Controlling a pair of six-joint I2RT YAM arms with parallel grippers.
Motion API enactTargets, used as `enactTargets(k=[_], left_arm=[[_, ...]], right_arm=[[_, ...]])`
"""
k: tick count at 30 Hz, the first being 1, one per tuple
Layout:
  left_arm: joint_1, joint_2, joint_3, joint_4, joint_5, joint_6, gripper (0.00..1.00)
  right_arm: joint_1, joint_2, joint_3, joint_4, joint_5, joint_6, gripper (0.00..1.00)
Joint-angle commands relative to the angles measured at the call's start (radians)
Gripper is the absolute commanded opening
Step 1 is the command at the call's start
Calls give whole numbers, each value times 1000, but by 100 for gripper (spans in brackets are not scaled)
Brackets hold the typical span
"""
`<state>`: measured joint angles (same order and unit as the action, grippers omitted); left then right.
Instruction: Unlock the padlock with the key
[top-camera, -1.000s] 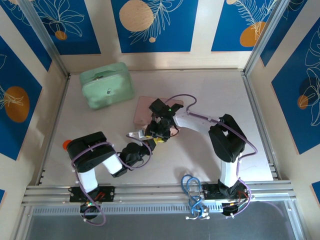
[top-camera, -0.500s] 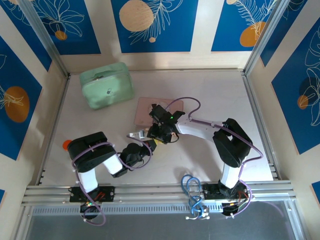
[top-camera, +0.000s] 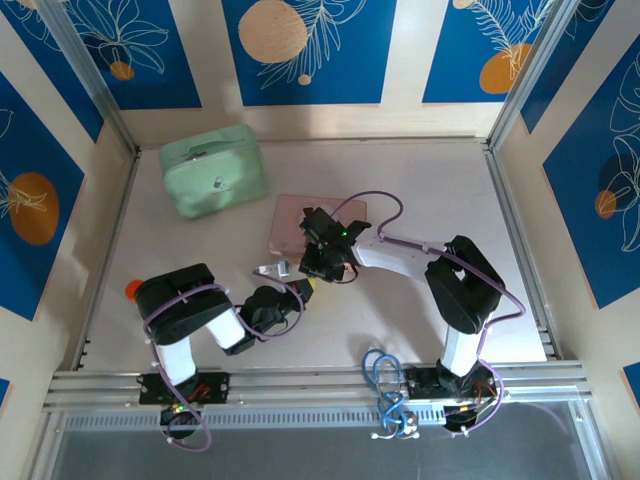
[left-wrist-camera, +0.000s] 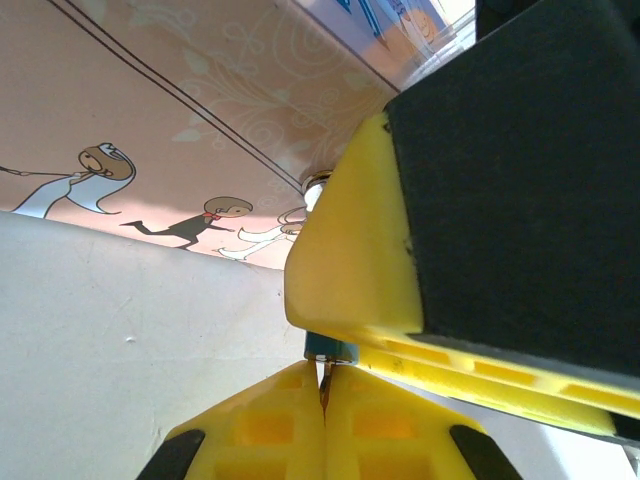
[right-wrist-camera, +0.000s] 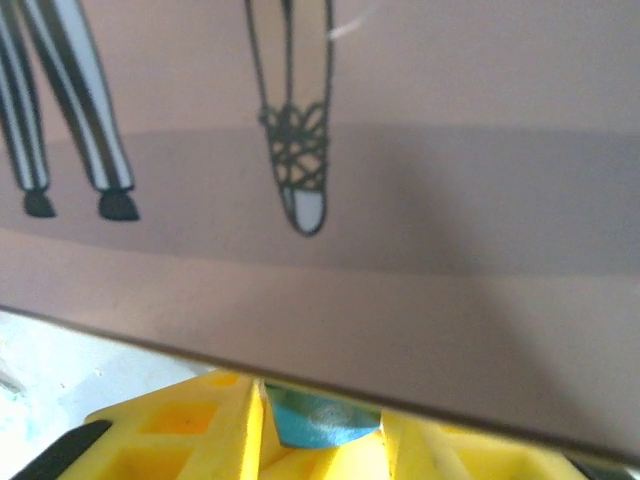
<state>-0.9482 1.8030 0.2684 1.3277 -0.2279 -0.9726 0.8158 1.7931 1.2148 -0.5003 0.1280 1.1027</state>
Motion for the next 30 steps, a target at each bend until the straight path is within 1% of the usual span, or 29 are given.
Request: enactTargets(k=[1, 4, 9, 10, 11, 14, 17, 18, 19, 21, 23, 25, 26, 29, 30], left_arm=[[7, -22, -1, 81, 18, -15, 0], [8, -22, -2, 80, 17, -18, 0], [8, -22, 3, 80, 23, -9, 0], [8, -21, 2, 80, 20, -9, 3], [8, -22, 0, 80, 18, -8, 9], [7, -29, -3, 80, 13, 4, 21], [8, -31, 1, 80, 8, 13, 25], [7, -29, 6, 80, 12, 20, 25], [8, -24, 9, 80, 14, 20, 22], [7, -12, 17, 80, 20, 19, 7], [8, -1, 18, 80, 20, 14, 3], [8, 2, 13, 80, 12, 12, 3], [7, 2, 11, 80, 7, 15, 5], [9, 5, 15, 80, 7, 26, 17], [9, 8, 17, 80, 8, 30, 19]], right_arm=[[-6, 22, 11, -1, -2, -8, 31], [-7, 24, 11, -1, -8, -13, 25], [-9, 29, 21, -22, -18, -11, 5], [-10, 30, 25, -29, -22, -8, 2], [-11, 33, 31, -42, -28, -4, 0], [-14, 42, 51, -76, -47, 7, 0], [-18, 42, 54, -81, -73, 27, 0], [-18, 42, 54, -83, -79, 34, 0], [-19, 42, 55, -84, -84, 38, 0], [-23, 46, 61, -91, -93, 45, 0], [-29, 49, 65, -96, -105, 49, 0], [-30, 49, 67, -99, -112, 47, 0], [-29, 49, 72, -105, -111, 45, 0], [-26, 49, 71, -111, -118, 46, 0], [-26, 49, 71, -111, -124, 48, 0]])
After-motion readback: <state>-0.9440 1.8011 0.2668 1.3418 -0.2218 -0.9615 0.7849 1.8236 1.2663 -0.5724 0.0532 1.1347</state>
